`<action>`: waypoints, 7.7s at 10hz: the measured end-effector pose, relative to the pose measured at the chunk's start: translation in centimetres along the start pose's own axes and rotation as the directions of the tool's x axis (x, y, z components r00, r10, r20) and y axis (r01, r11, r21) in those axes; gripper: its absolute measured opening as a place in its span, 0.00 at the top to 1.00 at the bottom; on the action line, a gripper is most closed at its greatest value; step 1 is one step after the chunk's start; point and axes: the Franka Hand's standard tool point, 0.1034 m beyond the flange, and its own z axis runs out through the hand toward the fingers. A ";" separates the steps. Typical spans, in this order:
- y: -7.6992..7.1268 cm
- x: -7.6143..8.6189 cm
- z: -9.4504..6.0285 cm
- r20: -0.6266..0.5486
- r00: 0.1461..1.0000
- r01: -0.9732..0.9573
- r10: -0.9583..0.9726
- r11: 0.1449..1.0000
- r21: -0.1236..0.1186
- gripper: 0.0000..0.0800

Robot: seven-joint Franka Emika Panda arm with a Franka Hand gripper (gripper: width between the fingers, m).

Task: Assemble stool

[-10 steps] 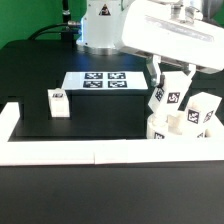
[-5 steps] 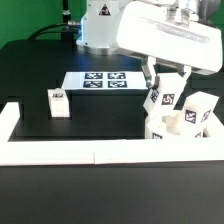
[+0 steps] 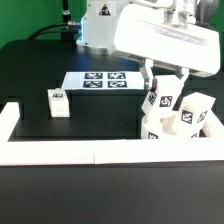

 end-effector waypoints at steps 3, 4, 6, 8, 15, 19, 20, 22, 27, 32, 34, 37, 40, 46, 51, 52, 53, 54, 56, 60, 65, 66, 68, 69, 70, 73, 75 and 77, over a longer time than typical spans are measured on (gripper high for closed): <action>0.6 0.5 -0.3 -0.006 1.000 -0.024 0.024 1.000 0.010 0.59; 0.9 0.3 -0.2 -0.004 0.999 -0.036 0.036 0.999 0.013 0.59; 1.1 0.3 0.0 -0.012 0.999 -0.042 0.042 0.999 0.012 0.59; 1.0 0.3 0.0 -0.014 0.999 -0.043 0.043 0.999 0.011 0.59; 0.3 0.6 -0.2 -0.028 0.999 -0.032 0.032 0.999 0.015 0.59; 1.2 1.2 -1.2 -0.003 0.999 -0.054 0.054 0.998 0.027 0.59; 1.0 0.8 -0.9 -0.001 0.999 -0.049 0.049 0.998 0.025 0.59; 0.7 0.4 -0.6 0.006 0.999 -0.044 0.043 0.999 0.026 0.59; 0.9 0.1 0.0 0.009 0.999 -0.039 0.039 0.999 0.018 0.59; 0.3 -0.8 0.7 0.024 0.999 -0.026 0.026 0.999 0.019 0.59; 0.2 -0.8 0.9 0.005 1.000 -0.019 0.019 1.000 0.012 0.59; 0.2 -0.8 0.9 0.006 1.000 -0.019 0.019 1.000 0.012 0.49; 0.2 -0.8 0.9 0.006 1.000 -0.019 0.019 1.000 0.012 0.22; 0.2 -0.8 0.9 0.006 1.000 -0.018 0.018 1.000 0.012 0.19; 5.3 3.0 -4.2 0.105 0.994 -0.010 -0.007 0.986 0.164 0.19; 7.3 3.3 -5.4 0.158 0.987 0.004 -0.040 0.975 0.220 0.19; 7.1 3.5 -5.2 0.172 0.983 0.026 -0.068 0.971 0.236 0.19; 6.1 3.5 -4.3 0.188 0.974 0.082 -0.130 0.967 0.243 0.19; 5.0 3.2 -4.4 0.301 0.945 0.041 -0.129 0.959 0.281 0.19; 3.0 2.9 -5.0 0.576 0.807 -0.092 -0.131 0.936 0.341 0.19; 2.3 3.8 -3.8 0.520 0.848 -0.093 -0.102 0.938 0.335 0.19; 2.4 3.9 -3.6 0.510 0.854 -0.085 -0.105 0.938 0.336 0.19; 2.4 2.8 -2.7 0.480 0.870 -0.064 -0.113 0.940 0.336 0.19; 2.4 2.6 -2.6 0.476 0.871 -0.055 -0.121 0.939 0.340 0.19; 2.4 2.5 -2.6 0.476 0.871 -0.056 -0.120 0.939 0.340 0.19; 2.5 2.4 -2.6 0.415 0.867 0.093 -0.277 0.907 0.411 0.19; 2.6 2.4 -2.5 0.374 0.854 0.175 -0.362 0.876 0.449 0.19; 2.9 2.4 -1.6 0.221 0.786 0.439 -0.578 0.773 0.458 0.19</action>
Offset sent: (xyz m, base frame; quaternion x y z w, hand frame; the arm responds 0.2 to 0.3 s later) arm 0.0031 0.0150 -0.0039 0.0876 0.0024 0.0341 0.9956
